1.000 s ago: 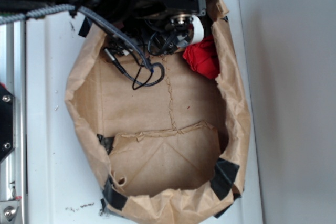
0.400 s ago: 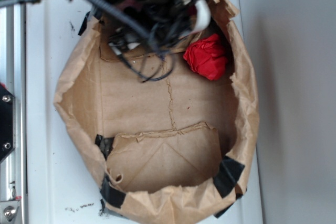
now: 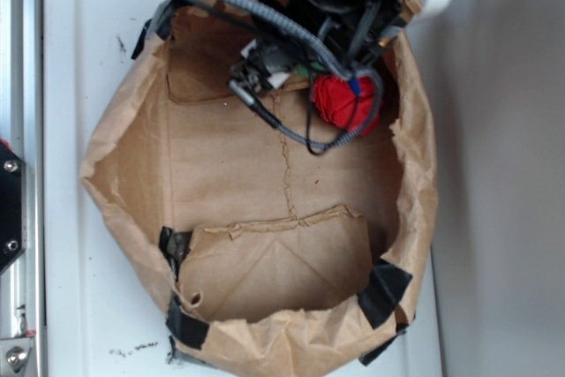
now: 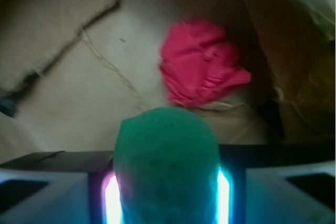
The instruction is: Grab the green ball.
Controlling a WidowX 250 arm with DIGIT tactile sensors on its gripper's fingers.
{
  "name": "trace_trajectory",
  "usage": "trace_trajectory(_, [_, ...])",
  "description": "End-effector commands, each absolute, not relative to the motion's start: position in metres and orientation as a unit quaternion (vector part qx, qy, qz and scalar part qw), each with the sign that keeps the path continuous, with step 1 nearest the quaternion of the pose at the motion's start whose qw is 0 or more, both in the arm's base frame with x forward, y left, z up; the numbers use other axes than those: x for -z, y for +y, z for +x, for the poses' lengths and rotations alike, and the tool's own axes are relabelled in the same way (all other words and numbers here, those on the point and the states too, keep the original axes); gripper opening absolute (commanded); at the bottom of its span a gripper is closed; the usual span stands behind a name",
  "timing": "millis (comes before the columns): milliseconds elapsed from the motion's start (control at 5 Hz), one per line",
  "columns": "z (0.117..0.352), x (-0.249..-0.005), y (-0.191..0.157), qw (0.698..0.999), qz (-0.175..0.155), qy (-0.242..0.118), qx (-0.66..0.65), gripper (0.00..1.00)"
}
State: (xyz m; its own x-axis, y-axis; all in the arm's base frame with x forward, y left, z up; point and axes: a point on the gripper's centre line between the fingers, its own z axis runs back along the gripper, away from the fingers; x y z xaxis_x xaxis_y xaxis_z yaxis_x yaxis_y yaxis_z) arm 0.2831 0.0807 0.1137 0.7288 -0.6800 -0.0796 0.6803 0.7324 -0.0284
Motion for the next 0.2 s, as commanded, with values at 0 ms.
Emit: trace_trajectory(0, [0.2786, -0.1429, 0.0574, 0.954, 0.04, 0.013, 0.298, 0.0])
